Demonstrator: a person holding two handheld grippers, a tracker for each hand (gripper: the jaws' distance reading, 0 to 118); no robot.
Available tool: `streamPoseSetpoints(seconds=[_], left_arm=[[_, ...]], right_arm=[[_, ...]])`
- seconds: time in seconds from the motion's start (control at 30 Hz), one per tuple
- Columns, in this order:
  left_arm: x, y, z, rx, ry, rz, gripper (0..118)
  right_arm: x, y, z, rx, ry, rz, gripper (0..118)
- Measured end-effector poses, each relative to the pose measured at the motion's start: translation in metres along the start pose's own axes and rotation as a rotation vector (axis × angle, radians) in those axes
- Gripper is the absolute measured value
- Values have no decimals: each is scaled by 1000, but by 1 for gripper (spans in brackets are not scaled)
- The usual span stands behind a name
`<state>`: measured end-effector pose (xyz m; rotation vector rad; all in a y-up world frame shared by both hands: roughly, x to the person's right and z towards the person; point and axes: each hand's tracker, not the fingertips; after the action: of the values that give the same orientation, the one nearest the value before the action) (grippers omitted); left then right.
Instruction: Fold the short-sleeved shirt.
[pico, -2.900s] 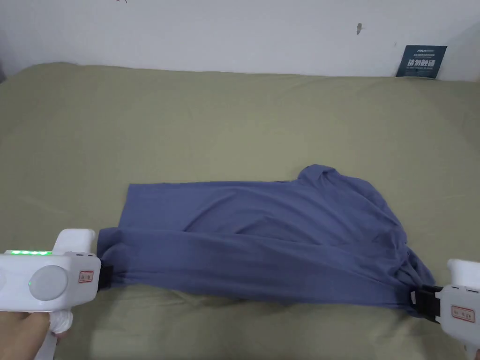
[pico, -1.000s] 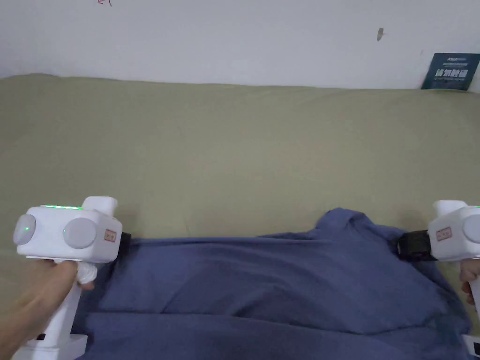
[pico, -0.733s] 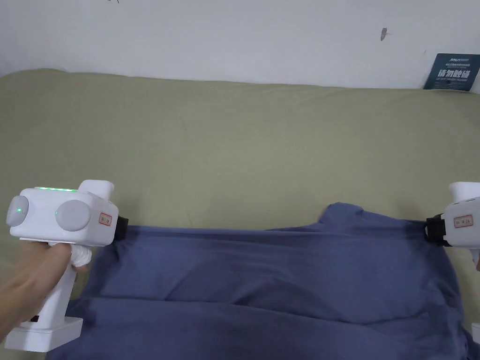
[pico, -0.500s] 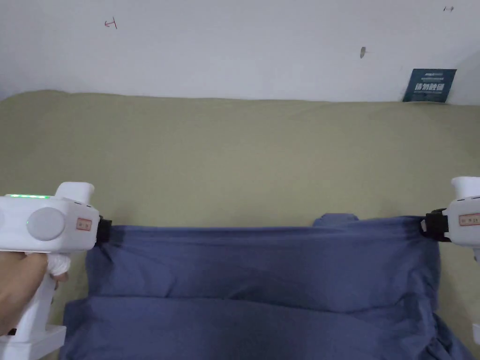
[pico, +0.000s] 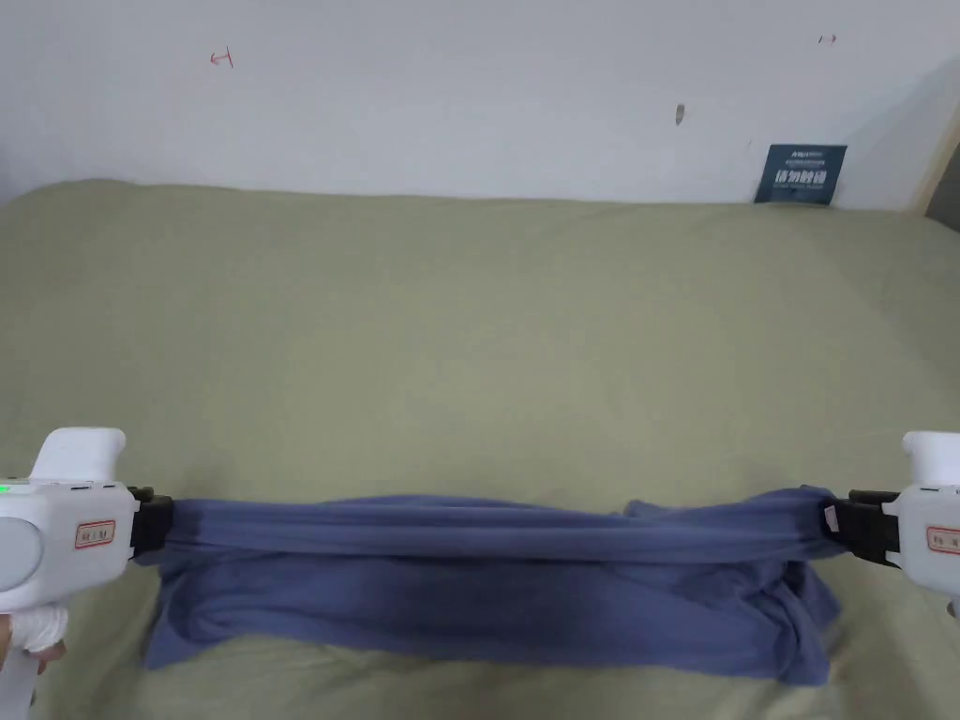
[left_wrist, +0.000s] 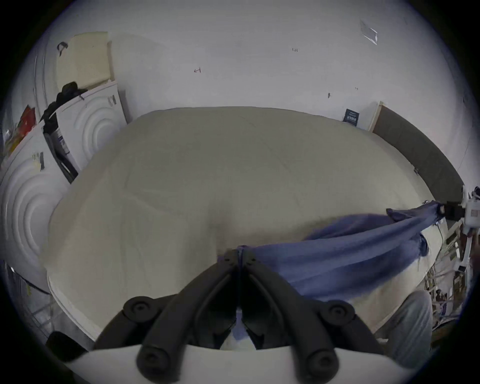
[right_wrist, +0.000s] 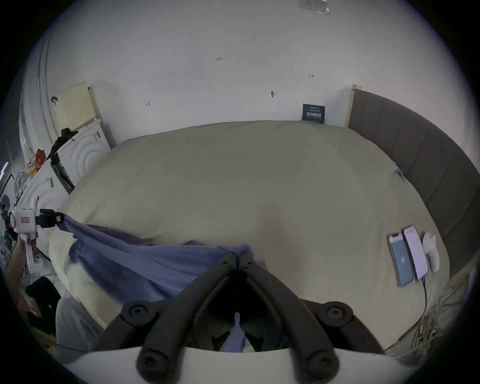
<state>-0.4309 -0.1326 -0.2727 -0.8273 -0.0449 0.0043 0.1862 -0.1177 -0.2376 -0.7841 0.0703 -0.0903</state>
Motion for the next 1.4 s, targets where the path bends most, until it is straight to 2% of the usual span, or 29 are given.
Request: streamPoseSetpoints(seconds=[0.17,0.4,0.43,0.47,0.5,0.53,0.57,0.6,0.63,0.73,0.77,0.8,0.83,0.87,0.9,0.93,0.97,1.03,1.13,1.23,1.33,1.4], left_arm=[[-5,-39,-7,-18,-6,30,1],[-9,-46,-18,-29,-10,25,1],[-9,-46,-17,-27,-12,19,5],[-9,-46,-17,-25,-17,16,35],[-6,-47,-14,-29,-29,9,76],[-4,-48,-14,-31,-18,-3,109],[-3,-48,-15,-42,26,-35,118],[-2,-50,-16,-31,38,-58,118],[2,-50,-8,11,56,-70,118],[10,-45,2,45,62,-87,118],[13,-42,7,65,53,-84,113],[17,-39,11,93,48,-78,102],[22,-34,16,135,49,-61,81],[29,-30,19,162,43,-50,33],[35,-26,19,186,40,-34,0],[40,-22,24,236,34,-8,0],[46,-18,27,249,4,-1,0],[59,-15,33,322,37,1,0],[56,-7,33,305,-11,43,0],[39,3,26,211,-171,175,0],[3,18,8,45,-359,328,0],[-26,23,-8,-67,-443,381,0]], right_arm=[[2,-43,-9,-59,3,-24,0],[6,-59,-24,-101,-23,-11,0],[6,-59,-23,-99,-25,-13,2],[1,-59,-20,-99,-25,-8,22],[-4,-58,-19,-108,-53,25,62],[-10,-56,-17,-105,-94,56,107],[-17,-54,-15,-98,-132,94,114],[-18,-54,-18,-86,-127,111,109],[-24,-47,-10,29,-123,151,110],[-53,-29,-10,-1,-93,137,112],[-67,-22,-10,68,-76,140,111],[-77,-16,-10,100,-56,141,107],[-95,-12,-8,147,-54,144,96],[-112,-11,-5,202,-60,153,61],[-126,-8,-7,262,-70,155,11],[-143,-5,-10,338,-113,152,0],[-158,-1,-8,422,-145,153,0],[-183,-6,-7,459,-122,145,0],[-205,-11,-5,526,-147,164,0],[-228,-4,-7,531,-131,153,0],[-241,-6,-8,543,-120,145,0],[-246,-12,-9,551,-120,148,0]])
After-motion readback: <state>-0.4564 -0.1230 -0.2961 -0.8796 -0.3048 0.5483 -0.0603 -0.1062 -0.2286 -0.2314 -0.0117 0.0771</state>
